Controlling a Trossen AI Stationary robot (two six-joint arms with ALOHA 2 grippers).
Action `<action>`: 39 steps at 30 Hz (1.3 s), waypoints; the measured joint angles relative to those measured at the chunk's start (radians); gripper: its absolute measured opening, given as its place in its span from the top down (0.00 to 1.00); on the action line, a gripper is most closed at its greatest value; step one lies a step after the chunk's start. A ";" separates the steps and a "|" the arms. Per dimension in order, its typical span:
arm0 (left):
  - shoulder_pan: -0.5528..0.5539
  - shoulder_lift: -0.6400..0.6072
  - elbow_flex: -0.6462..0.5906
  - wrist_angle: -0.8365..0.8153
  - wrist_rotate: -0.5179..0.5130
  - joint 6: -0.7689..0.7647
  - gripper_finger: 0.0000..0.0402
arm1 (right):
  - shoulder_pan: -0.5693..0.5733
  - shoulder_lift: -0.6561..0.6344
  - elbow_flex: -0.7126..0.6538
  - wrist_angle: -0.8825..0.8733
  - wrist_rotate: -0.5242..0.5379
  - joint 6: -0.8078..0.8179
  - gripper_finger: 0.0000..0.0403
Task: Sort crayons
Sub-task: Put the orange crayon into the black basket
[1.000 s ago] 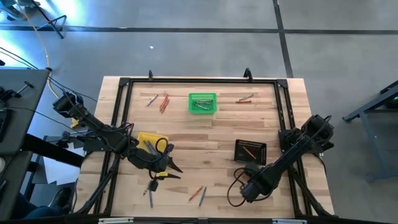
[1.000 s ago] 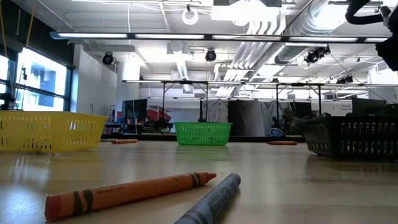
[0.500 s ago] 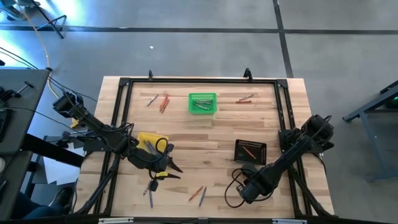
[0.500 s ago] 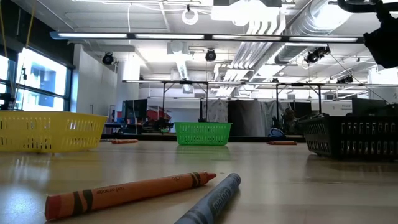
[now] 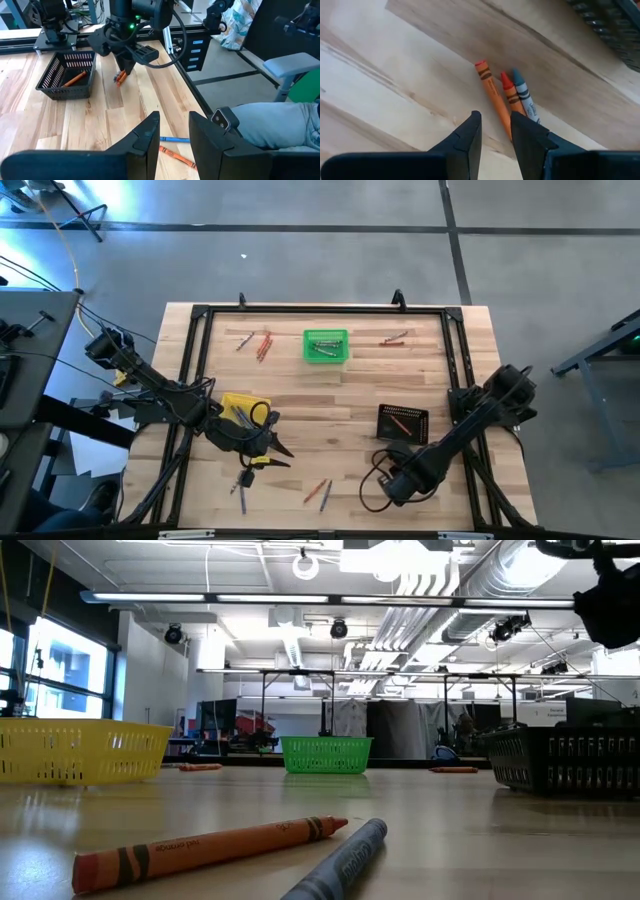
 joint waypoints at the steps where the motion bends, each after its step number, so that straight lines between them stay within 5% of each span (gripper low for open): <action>1: 0.000 0.000 0.000 0.000 0.000 0.000 0.78 | -0.004 0.005 0.000 0.002 0.000 0.000 0.76; 39: 0.000 0.000 0.000 -0.015 0.000 -0.001 0.78 | -0.027 0.110 0.005 0.088 -0.045 -0.048 0.76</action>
